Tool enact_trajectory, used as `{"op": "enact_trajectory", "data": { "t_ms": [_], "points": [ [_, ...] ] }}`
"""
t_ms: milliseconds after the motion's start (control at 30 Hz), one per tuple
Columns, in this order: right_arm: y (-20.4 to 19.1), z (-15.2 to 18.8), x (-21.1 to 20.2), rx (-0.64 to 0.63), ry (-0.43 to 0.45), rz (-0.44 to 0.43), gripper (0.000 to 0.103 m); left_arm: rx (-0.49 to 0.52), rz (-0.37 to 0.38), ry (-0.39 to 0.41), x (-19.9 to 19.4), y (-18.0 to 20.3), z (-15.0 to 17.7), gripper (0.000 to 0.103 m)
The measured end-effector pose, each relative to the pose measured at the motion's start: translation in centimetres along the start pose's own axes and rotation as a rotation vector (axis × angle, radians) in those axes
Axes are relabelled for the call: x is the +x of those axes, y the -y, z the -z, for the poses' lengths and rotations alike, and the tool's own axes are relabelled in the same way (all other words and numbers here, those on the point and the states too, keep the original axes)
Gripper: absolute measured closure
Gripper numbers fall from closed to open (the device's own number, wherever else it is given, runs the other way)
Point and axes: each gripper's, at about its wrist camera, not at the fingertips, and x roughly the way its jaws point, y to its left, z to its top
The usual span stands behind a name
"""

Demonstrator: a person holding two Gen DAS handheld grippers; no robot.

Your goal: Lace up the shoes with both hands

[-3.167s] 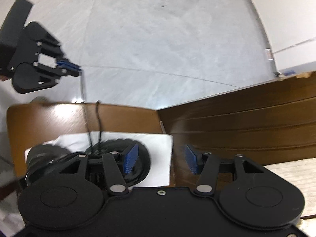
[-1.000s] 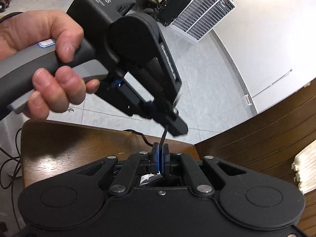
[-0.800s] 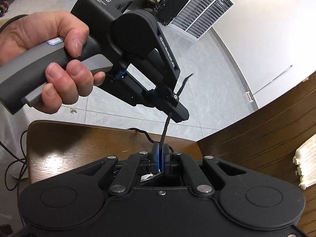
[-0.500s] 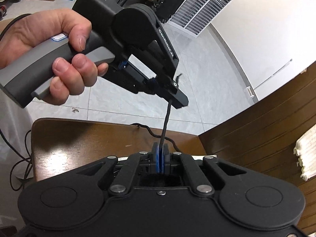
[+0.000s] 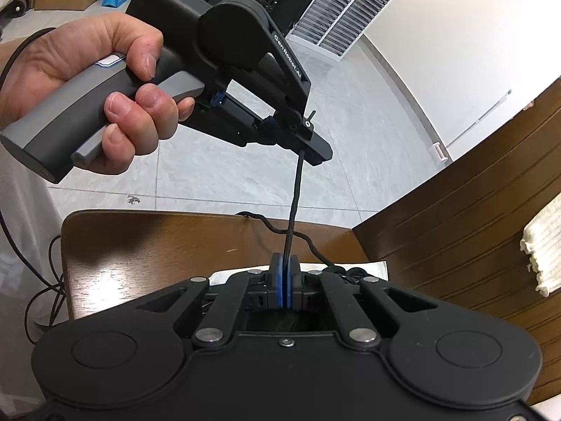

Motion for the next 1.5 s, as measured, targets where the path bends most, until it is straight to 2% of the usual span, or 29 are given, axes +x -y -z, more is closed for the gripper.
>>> {"op": "enact_trajectory", "data": {
  "t_ms": [367, 733, 933, 1167, 1233, 1267, 1300, 1333, 1367, 1500],
  "points": [
    [0.2, 0.4, 1.0, 0.024, -0.005, -0.011, 0.101, 0.008, -0.008, 0.005, -0.5, 0.2, 0.0, 0.100],
    [1.1, 0.2, 1.2, 0.069, -0.058, -0.054, 0.101, 0.045, -0.023, 0.011, -0.7, 0.8, 0.0, 0.100],
    [1.0, 0.0, 1.4, 0.041, -0.083, -0.056, 0.101, 0.058, -0.029, 0.007, -0.8, 1.0, 0.1, 0.100],
    [1.1, 0.2, 1.4, 0.062, -0.077, -0.053, 0.098, 0.083, -0.032, 0.003, -0.6, 1.4, 0.2, 0.100],
    [1.4, 0.2, 1.2, 0.087, -0.078, -0.048, 0.090, 0.097, -0.037, 0.003, -0.6, 1.6, 0.2, 0.100],
    [1.6, 0.2, 1.0, 0.102, -0.076, -0.045, 0.074, 0.113, -0.042, 0.004, -0.6, 1.8, 0.3, 0.100],
    [1.8, 0.2, 0.7, 0.117, -0.072, -0.041, 0.054, 0.143, -0.052, 0.009, -0.7, 2.1, 0.3, 0.100],
    [2.1, 0.2, 0.3, 0.131, -0.065, -0.034, 0.045, 0.183, -0.068, 0.018, -0.8, 2.5, 0.4, 0.100],
    [2.4, 0.2, 0.0, 0.144, -0.056, -0.022, 0.040, 0.246, -0.095, 0.030, -0.9, 3.3, 0.5, 0.100],
    [3.9, 0.3, -1.7, 0.205, -0.039, 0.021, 0.039, 0.537, -0.175, 0.076, -1.2, 7.0, 1.5, 0.100]
  ]
}}
